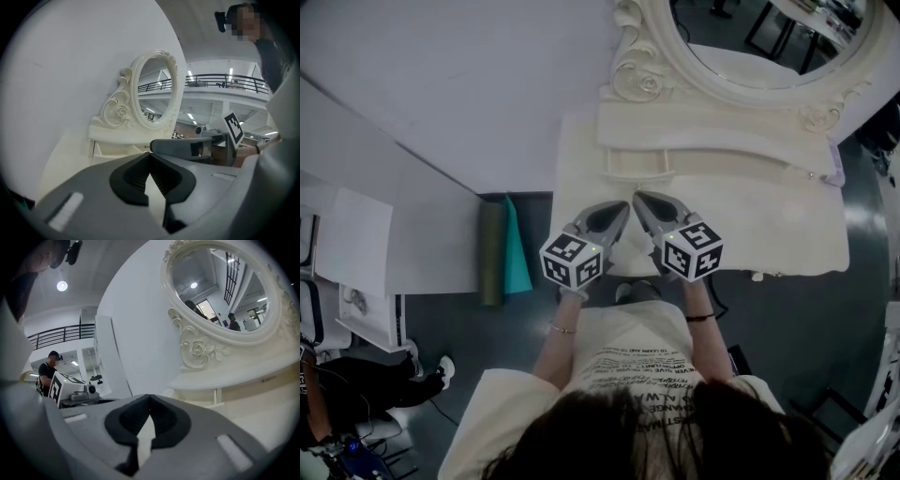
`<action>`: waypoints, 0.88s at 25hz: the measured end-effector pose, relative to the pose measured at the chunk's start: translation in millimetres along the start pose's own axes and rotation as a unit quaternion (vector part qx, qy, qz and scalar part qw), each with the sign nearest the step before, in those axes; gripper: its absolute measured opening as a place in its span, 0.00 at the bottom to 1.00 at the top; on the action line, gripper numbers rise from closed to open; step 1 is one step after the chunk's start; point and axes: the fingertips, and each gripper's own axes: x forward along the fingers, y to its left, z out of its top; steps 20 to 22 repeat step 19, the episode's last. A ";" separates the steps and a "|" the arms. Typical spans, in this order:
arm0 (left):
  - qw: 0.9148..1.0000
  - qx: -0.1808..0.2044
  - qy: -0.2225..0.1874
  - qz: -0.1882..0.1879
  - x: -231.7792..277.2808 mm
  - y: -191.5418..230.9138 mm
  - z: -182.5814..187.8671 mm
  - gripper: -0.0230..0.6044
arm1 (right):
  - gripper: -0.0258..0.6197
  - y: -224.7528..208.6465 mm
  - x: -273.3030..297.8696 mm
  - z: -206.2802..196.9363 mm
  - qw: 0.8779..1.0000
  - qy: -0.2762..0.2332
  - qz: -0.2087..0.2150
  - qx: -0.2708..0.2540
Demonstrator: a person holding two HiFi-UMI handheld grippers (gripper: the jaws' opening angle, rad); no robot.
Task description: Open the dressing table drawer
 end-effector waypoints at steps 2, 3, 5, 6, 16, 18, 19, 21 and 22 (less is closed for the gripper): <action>1.000 0.000 -0.001 -0.001 0.6 0.0 1.8 0.03 | 0.04 -0.5 0.7 1.2 1.000 -0.001 0.000 0.000; 1.000 0.000 -0.001 -0.002 1.0 0.3 2.3 0.03 | 0.04 -0.8 1.2 1.5 1.000 -0.001 0.000 0.001; 1.000 -0.001 -0.001 -0.002 1.6 1.2 2.3 0.03 | 0.04 -1.8 2.2 1.3 1.000 -0.001 -0.001 0.001; 1.000 -0.002 -0.001 -0.002 1.7 1.7 1.8 0.03 | 0.04 -2.3 2.5 0.5 1.000 0.000 -0.001 0.002; 1.000 -0.009 0.002 -0.004 4.3 6.3 -1.7 0.03 | 0.04 -9.2 5.4 -5.2 1.000 0.006 -0.007 0.011; 1.000 -0.009 0.001 -0.004 4.1 7.5 -1.3 0.03 | 0.04 -9.7 5.9 -6.0 1.000 0.006 -0.007 0.012; 1.000 -0.009 0.001 -0.003 4.1 8.1 -1.1 0.03 | 0.04 -10.0 6.2 -6.4 1.000 0.007 -0.007 0.013; 1.000 -0.009 0.001 -0.003 4.1 8.1 -1.1 0.03 | 0.04 -10.0 6.2 -6.4 1.000 0.007 -0.007 0.013; 1.000 -0.009 0.001 -0.003 4.1 8.1 -1.1 0.03 | 0.04 -10.0 6.2 -6.4 1.000 0.007 -0.007 0.013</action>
